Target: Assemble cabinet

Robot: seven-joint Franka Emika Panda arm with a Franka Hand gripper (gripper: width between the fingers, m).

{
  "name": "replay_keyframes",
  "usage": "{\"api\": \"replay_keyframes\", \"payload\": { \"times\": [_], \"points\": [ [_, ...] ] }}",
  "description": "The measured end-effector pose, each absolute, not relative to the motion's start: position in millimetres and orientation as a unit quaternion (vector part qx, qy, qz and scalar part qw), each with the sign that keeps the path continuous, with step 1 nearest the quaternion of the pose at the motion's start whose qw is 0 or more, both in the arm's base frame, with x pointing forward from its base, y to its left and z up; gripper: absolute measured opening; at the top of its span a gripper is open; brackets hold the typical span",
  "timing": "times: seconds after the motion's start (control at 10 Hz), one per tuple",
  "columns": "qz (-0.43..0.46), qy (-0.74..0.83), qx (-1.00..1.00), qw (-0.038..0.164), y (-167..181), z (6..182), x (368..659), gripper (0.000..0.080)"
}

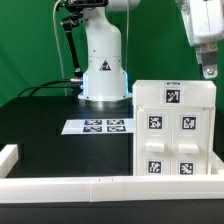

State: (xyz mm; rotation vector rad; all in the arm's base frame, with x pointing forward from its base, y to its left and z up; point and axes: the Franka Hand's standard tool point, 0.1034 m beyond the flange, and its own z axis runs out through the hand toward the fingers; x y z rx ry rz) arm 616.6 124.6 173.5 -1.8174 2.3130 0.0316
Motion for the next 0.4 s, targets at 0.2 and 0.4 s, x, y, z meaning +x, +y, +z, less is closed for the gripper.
{"api": "replay_keyframes", "payload": {
  "times": [0.2, 0.4],
  "points": [
    [0.01, 0.779, -0.619, 0.099, 125.3, 172.5, 616.2, 0.0796],
    [0.01, 0.777, -0.622, 0.099, 125.8, 171.9, 616.0, 0.0796]
  ]
}}
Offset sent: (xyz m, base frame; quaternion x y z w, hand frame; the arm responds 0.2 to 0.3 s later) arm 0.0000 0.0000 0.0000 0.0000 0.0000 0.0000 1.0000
